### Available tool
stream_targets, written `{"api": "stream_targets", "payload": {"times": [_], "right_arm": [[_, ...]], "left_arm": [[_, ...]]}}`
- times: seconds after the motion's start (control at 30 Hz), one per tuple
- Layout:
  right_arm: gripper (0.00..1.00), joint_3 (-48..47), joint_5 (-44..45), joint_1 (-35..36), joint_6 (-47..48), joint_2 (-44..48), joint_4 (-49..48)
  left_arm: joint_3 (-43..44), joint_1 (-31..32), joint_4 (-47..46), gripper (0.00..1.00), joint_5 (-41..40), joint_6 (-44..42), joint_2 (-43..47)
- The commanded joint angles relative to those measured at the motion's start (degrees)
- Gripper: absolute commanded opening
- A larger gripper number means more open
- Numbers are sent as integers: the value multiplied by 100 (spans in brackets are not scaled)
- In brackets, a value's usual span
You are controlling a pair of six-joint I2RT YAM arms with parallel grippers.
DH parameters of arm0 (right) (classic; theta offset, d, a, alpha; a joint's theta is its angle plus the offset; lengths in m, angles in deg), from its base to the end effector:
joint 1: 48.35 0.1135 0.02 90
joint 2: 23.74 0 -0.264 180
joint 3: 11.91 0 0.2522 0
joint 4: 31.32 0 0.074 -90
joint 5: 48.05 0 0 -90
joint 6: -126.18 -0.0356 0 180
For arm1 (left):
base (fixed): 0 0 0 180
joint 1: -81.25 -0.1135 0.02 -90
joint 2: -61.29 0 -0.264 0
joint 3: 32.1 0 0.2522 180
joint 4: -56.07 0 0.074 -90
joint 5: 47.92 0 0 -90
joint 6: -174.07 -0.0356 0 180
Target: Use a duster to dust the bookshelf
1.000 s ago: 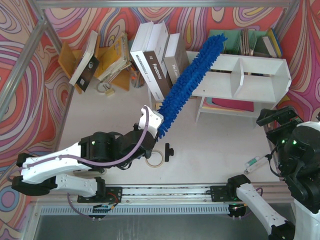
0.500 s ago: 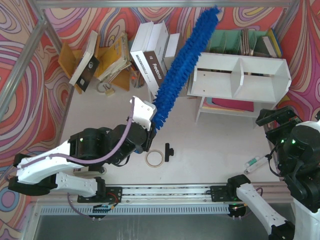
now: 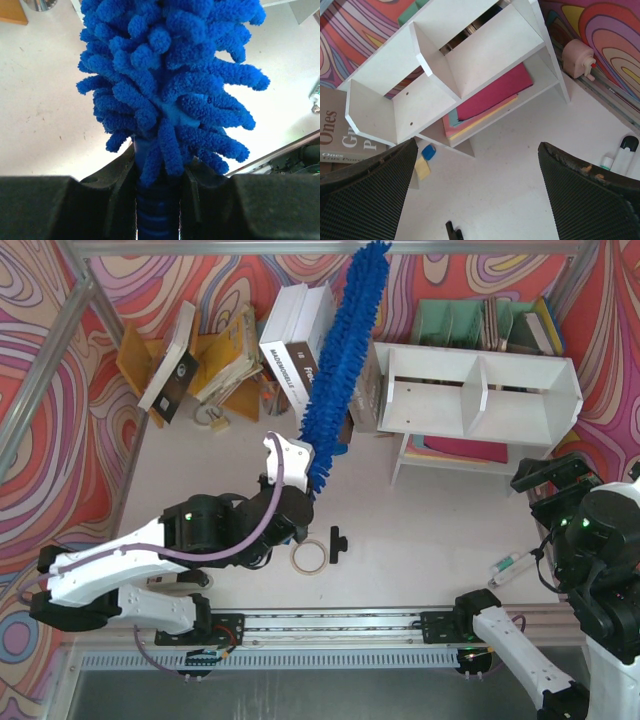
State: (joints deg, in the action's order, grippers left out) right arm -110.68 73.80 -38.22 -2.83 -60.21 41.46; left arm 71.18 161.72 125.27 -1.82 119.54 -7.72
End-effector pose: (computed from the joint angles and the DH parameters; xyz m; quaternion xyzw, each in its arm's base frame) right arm 0.0303 -0.0137 0.4748 0.3543 0.6721 0.0639 0.6470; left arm 0.0600 -0.2085 0.4449 0.1551 0.8260 -0.1877 0.5084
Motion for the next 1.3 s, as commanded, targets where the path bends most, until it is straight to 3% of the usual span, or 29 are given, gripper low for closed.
{"api": "stream_targets", "payload": {"times": [0.0, 0.47, 0.73, 0.97, 1.27], "right_arm": [[93, 50, 53, 41, -22, 33, -76], [93, 73, 15, 33, 28, -12, -119], [94, 73, -17, 40, 31, -51, -138], [93, 88, 14, 37, 26, -52, -141], [94, 158, 47, 34, 41, -6, -146]], "left_arm": [[-110, -31, -269, 0, 62, 53, -75], [253, -28, -302, 0, -716, -181, 234], [478, -17, -570, 0, -401, -615, 356], [623, 11, -667, 0, 285, -238, -323], [688, 23, -556, 0, 276, 614, -809]]}}
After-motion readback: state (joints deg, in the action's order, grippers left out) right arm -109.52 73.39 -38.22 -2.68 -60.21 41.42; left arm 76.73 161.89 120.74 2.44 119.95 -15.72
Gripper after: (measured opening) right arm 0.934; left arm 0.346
